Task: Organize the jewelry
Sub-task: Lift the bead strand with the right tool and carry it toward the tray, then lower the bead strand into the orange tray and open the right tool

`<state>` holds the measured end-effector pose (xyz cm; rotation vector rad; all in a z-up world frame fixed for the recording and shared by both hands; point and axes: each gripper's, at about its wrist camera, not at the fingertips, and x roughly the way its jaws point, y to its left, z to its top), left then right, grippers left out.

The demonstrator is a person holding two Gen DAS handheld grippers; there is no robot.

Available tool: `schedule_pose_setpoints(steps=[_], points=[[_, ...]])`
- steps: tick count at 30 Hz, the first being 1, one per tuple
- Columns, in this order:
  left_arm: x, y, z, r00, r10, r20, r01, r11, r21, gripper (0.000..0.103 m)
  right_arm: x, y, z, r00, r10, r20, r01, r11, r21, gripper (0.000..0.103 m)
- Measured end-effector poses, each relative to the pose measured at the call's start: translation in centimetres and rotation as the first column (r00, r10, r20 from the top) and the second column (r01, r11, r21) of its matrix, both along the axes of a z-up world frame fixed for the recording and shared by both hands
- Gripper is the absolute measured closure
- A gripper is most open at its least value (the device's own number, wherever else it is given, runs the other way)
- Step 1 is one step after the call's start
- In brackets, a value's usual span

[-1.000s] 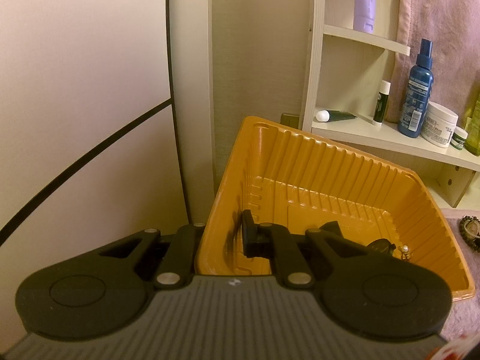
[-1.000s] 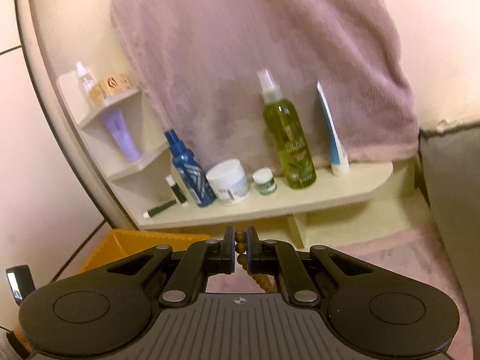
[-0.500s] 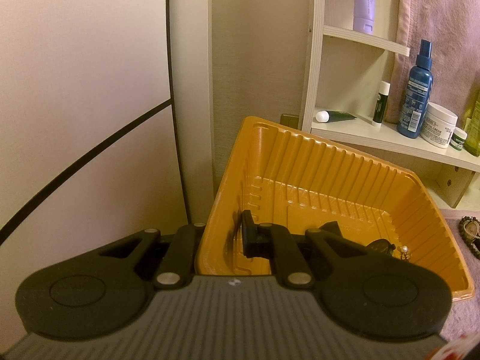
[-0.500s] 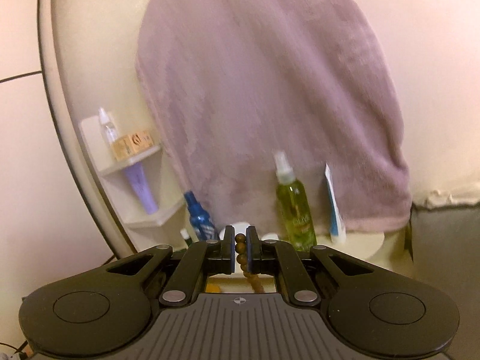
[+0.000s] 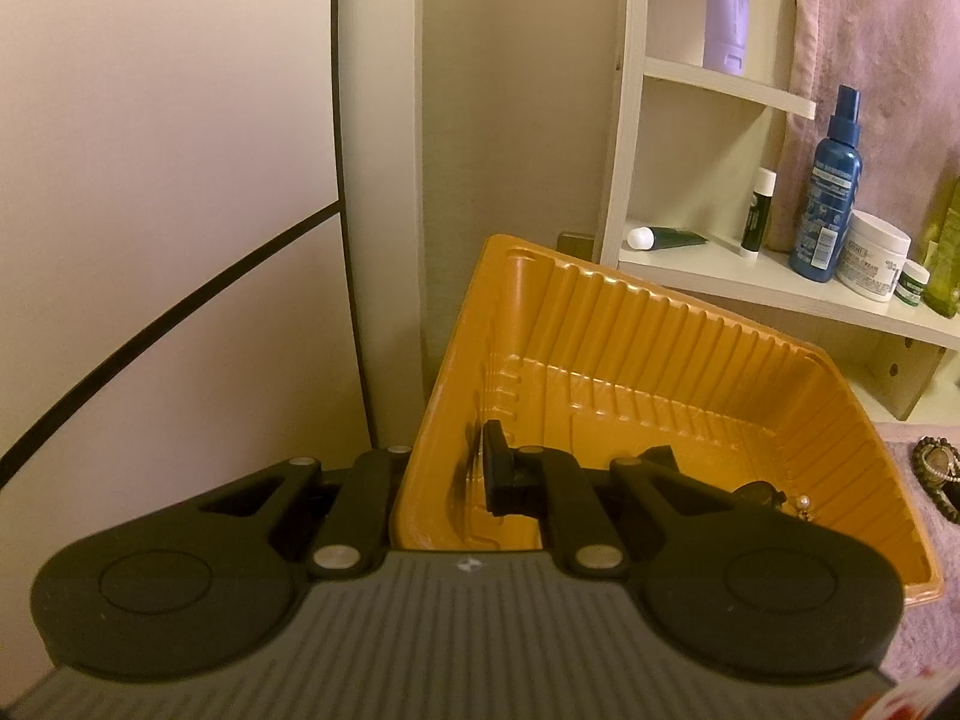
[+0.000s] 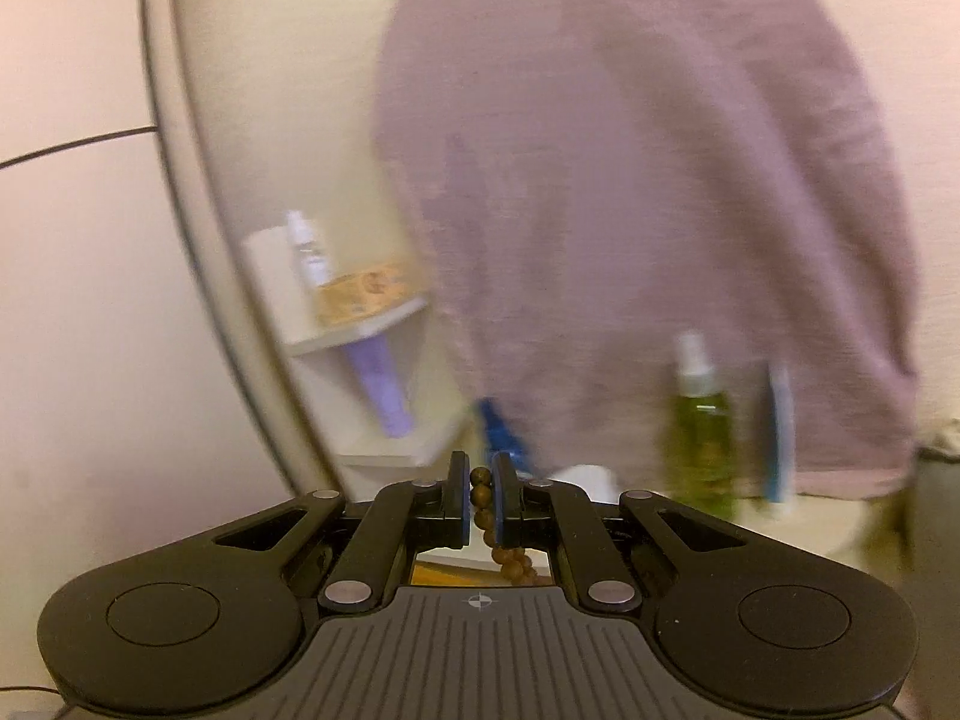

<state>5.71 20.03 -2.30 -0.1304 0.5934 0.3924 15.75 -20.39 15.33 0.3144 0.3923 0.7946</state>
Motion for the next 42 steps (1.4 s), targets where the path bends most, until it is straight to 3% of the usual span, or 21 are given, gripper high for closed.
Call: schedule_pose_setpoints(steps=[12,22,31,37,40,42], points=[[-0.4,0.1,0.1,1.0,0.0,0.011,0.001,1.0,-0.017,0.094,1.1,11.3,-0.6,0.964,0.264,-0.025,-0.259,0.958,0.126,0.096],[-0.4,0.2,0.0,1.0,-0.001,0.016,0.001,1.0,-0.03,0.094,2.4,18.5,-5.2,0.911,0.386,-0.146,-0.377,0.922,0.088,0.096],[-0.3,0.3,-0.1,1.0,-0.001,0.017,0.002,0.999,-0.035,0.094,2.7,21.2,-11.4,0.876,0.376,-0.302,-0.39,0.921,0.014,0.096],[-0.3,0.3,-0.2,1.0,-0.002,0.02,0.003,0.999,-0.037,0.094,2.9,21.8,-15.3,0.884,0.295,-0.363,-0.355,0.929,-0.108,0.096],[-0.3,0.3,-0.2,1.0,-0.001,0.017,0.001,0.999,-0.037,0.094,2.9,22.1,-16.7,0.874,0.286,-0.393,-0.36,0.924,-0.127,0.096],[-0.3,0.3,-0.2,1.0,0.001,0.014,-0.001,0.999,-0.038,0.094,2.7,22.4,-17.0,0.882,0.279,-0.38,-0.359,0.92,-0.159,0.096]])
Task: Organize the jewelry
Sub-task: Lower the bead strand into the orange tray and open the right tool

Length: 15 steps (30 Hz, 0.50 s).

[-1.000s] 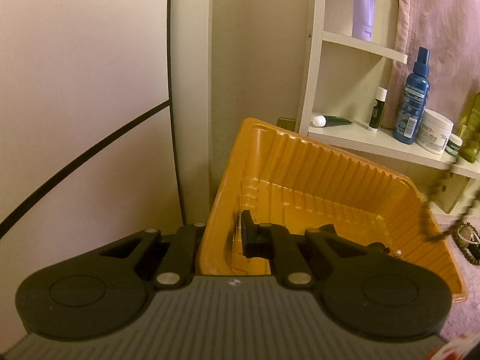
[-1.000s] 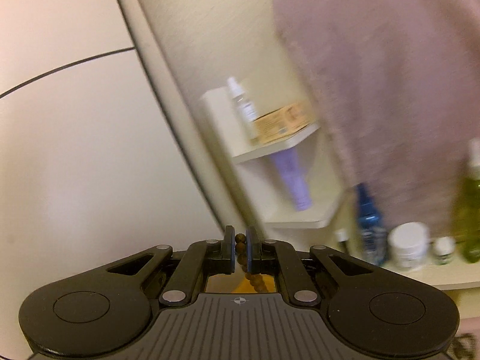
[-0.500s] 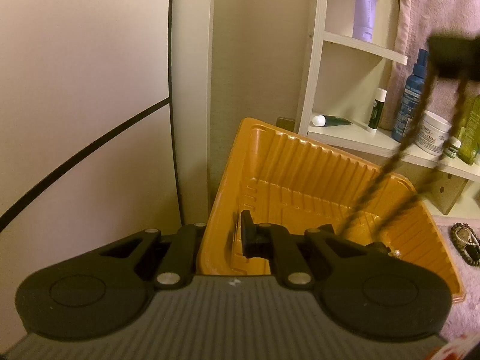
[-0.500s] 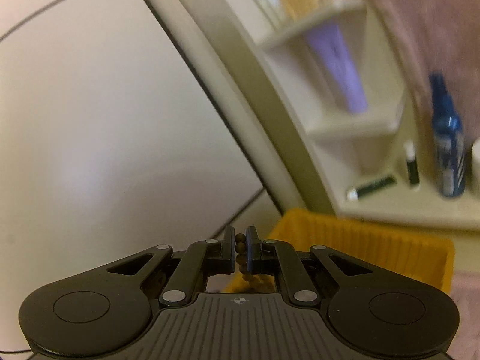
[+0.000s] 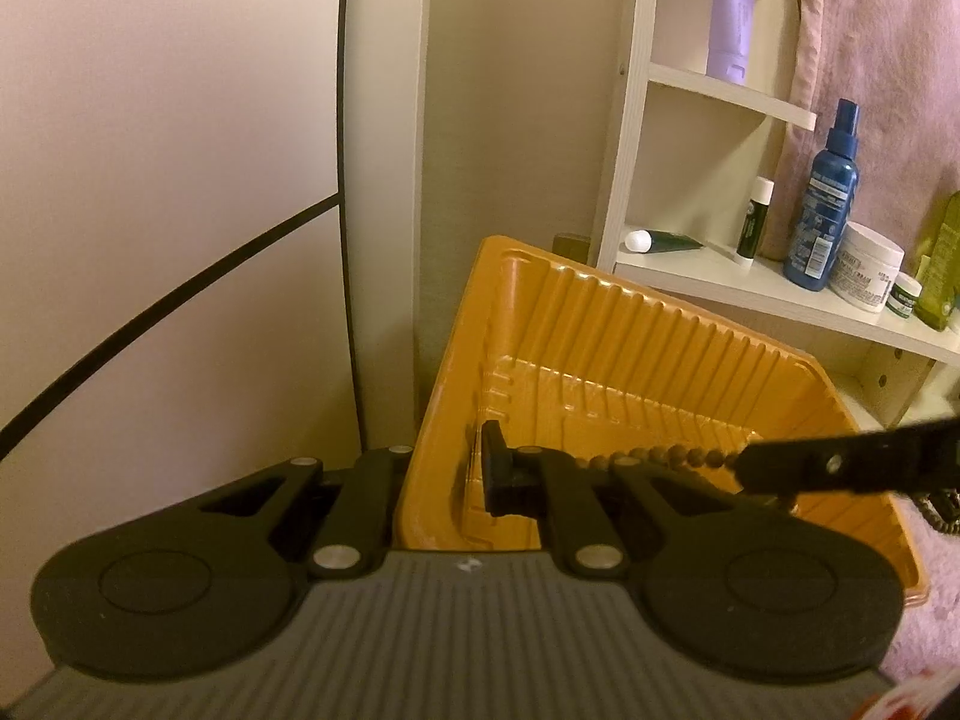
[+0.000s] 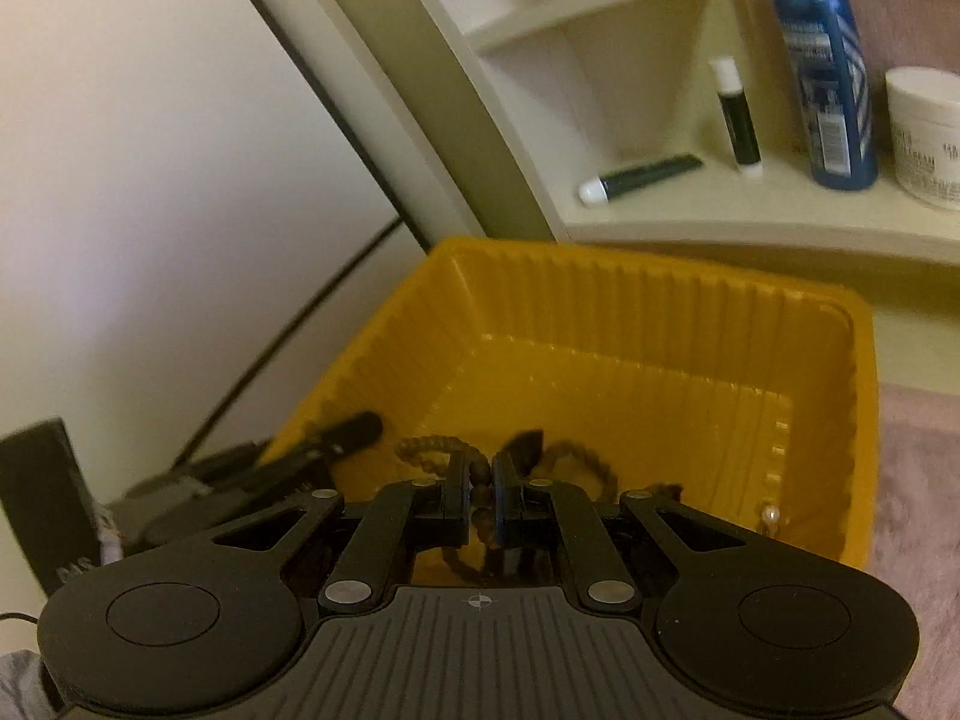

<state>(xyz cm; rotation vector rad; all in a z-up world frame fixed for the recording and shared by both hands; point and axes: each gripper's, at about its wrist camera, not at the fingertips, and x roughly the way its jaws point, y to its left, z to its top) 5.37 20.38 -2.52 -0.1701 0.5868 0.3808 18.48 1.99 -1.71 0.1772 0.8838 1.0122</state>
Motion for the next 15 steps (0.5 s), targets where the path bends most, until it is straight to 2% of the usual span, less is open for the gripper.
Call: schedule_pose_setpoints(steps=[3,4,5,7,11,15], points=[[0.1,0.0,0.0,1.0,0.002,-0.002,-0.002,1.0,0.0,0.094,-0.2,0.6,-0.2,0.999,0.025,0.028,-0.024,0.999,-0.035,0.092],[0.1,0.0,0.0,1.0,0.001,-0.002,-0.001,1.0,0.0,0.094,-0.3,0.6,-0.2,0.999,0.03,0.035,-0.029,0.999,-0.04,0.078],[0.1,0.0,0.0,1.0,0.001,-0.003,-0.001,1.0,0.0,0.094,-0.5,0.4,-0.2,0.999,0.03,0.042,-0.028,0.999,-0.038,0.058],[0.2,0.0,0.0,1.0,0.002,-0.002,-0.002,1.0,-0.001,0.094,-0.8,-0.2,0.0,0.998,0.013,0.059,-0.012,1.0,-0.019,0.04],[0.2,0.0,-0.1,1.0,0.008,-0.005,-0.008,1.0,-0.005,0.094,-0.9,-1.6,0.5,0.999,-0.002,0.039,0.001,1.0,0.017,0.04],[0.1,0.0,0.0,1.0,0.006,-0.003,-0.006,1.0,-0.003,0.094,-1.1,-4.1,0.5,0.999,-0.043,0.03,0.043,0.999,0.014,0.04]])
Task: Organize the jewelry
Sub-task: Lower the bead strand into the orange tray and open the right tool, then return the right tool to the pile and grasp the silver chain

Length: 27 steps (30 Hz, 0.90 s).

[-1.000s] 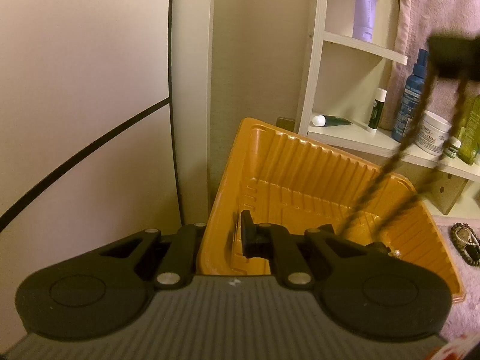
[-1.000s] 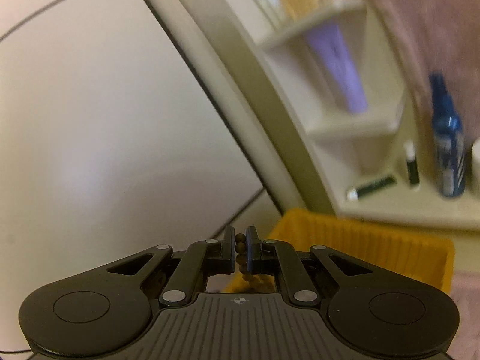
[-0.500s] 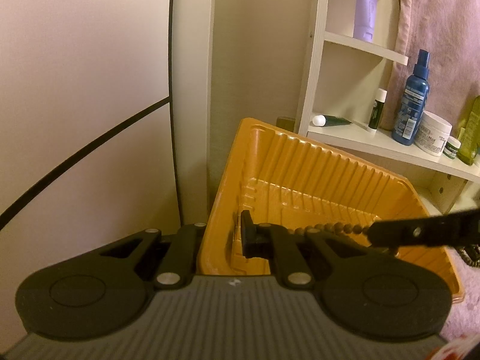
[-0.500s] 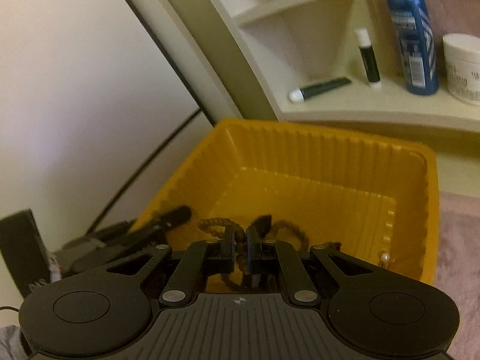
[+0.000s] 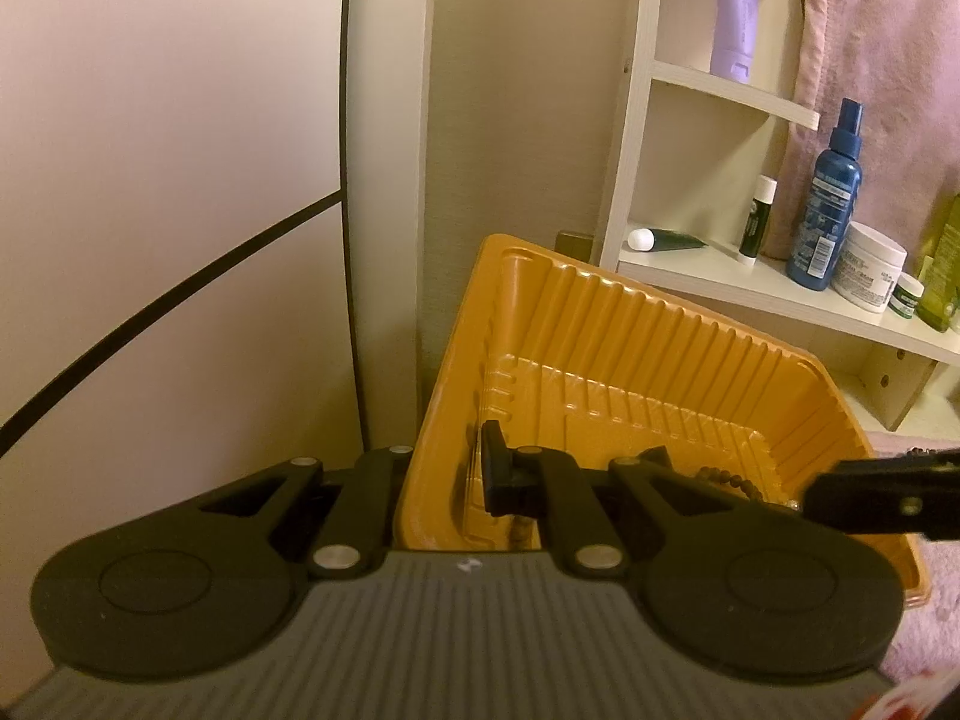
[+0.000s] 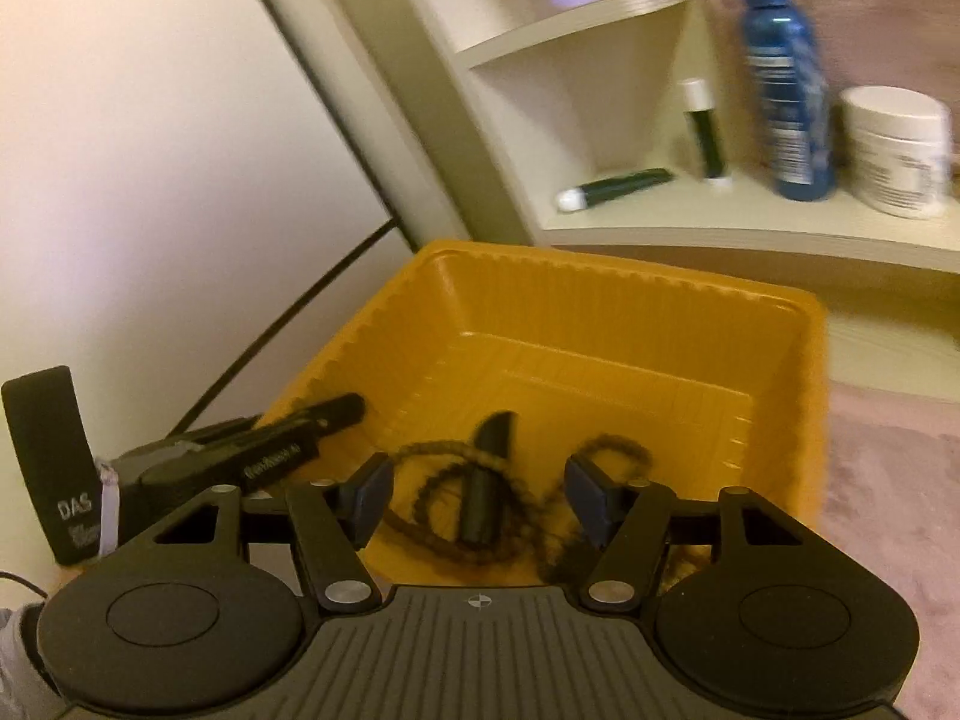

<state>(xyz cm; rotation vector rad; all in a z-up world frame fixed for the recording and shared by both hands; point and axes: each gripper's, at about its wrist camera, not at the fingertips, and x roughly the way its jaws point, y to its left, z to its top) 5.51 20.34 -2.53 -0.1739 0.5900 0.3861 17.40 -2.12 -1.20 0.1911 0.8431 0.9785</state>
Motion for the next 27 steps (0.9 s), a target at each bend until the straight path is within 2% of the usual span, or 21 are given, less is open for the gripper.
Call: schedule_pose_setpoints(steps=[4,11,20,27], points=[[-0.1,0.0,0.0,1.0,0.002,-0.001,-0.002,1.0,0.0,0.094,-0.1,-3.6,-0.3,0.997,-0.065,-0.03,0.065,0.998,-0.008,0.04],[-0.1,-0.1,0.0,1.0,0.005,-0.009,-0.005,1.0,0.009,0.094,-0.5,-10.7,-1.0,0.977,-0.211,-0.019,0.209,0.975,-0.069,0.039],[0.2,-0.3,0.1,1.0,0.005,-0.02,-0.004,1.0,0.023,0.094,-0.8,-19.1,-2.5,0.917,-0.399,-0.026,0.39,0.907,-0.156,0.039],[0.3,-0.3,0.0,1.0,0.002,-0.026,-0.001,0.999,0.033,0.094,-1.0,-22.8,-3.3,0.878,-0.479,0.006,0.468,0.857,-0.216,0.039]])
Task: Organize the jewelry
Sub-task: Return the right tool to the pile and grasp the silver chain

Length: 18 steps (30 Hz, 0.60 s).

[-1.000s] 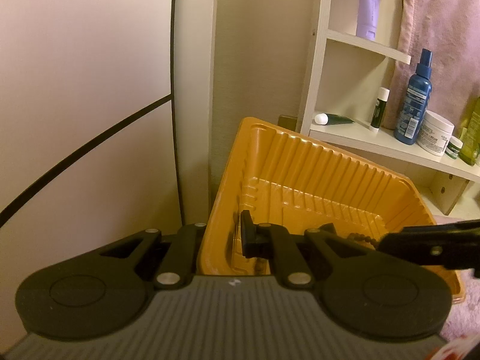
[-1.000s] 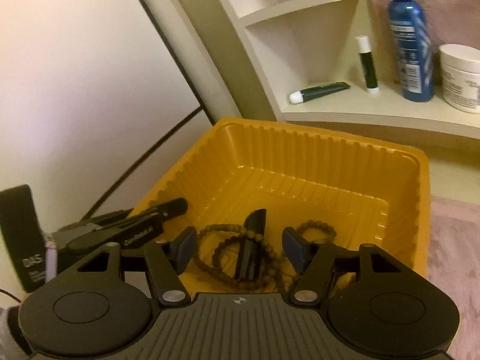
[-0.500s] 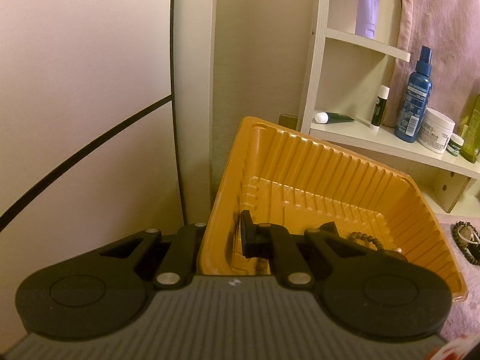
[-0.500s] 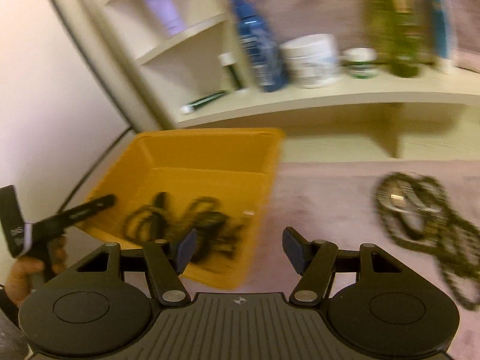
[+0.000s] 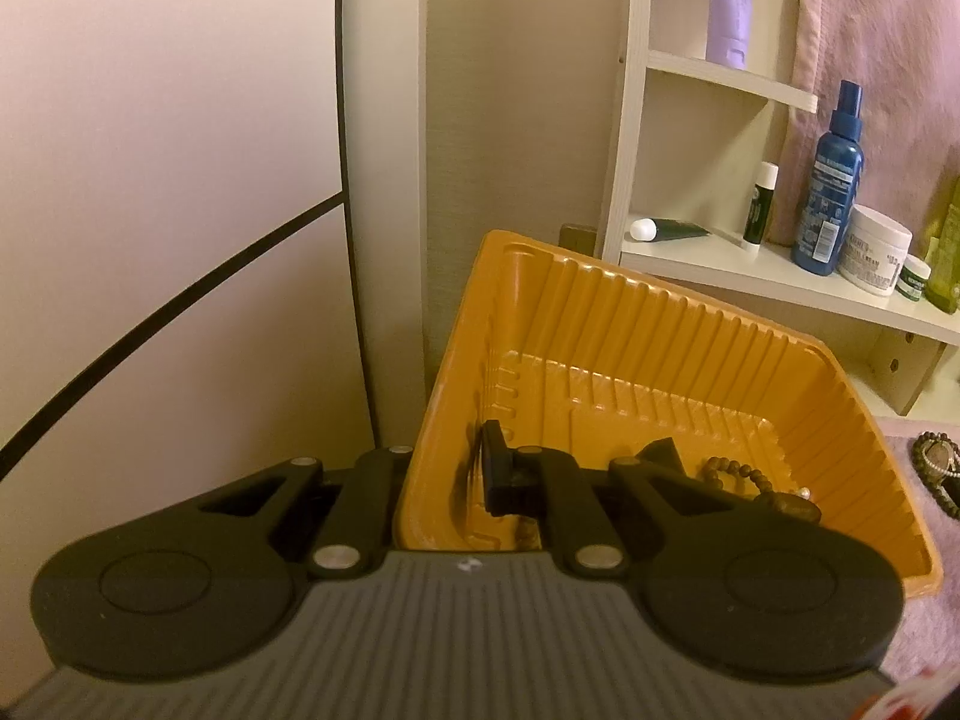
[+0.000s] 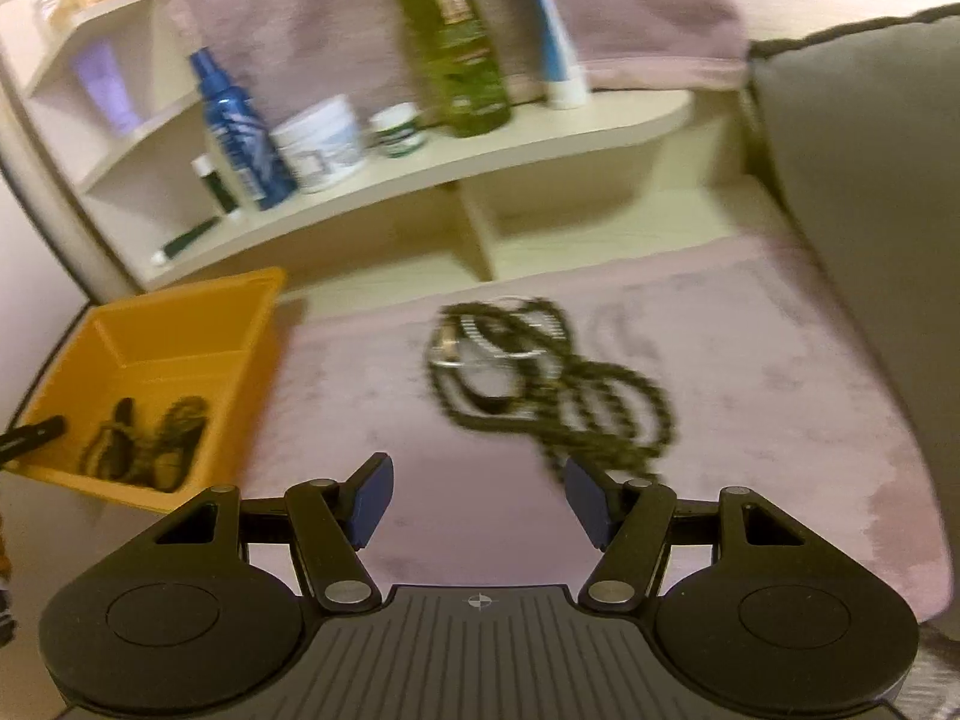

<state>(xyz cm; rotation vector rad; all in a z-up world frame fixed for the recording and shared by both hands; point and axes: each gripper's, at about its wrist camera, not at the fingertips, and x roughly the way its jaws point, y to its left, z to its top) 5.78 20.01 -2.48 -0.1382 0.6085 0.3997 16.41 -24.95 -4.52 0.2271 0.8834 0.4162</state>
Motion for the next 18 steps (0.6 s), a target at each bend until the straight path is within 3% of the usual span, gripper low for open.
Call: schedule_pose_setpoints(steps=[16,18], points=[[0.0,0.0,0.1,1.0,-0.002,-0.005,0.002,1.0,0.007,0.094,1.6,-1.1,-1.0,0.997,0.021,0.078,-0.011,0.99,-0.139,0.04],[0.0,0.0,0.1,1.0,-0.002,-0.005,0.002,1.0,0.007,0.094,2.0,-1.1,-1.1,0.995,0.033,0.095,-0.018,0.988,-0.151,0.05]])
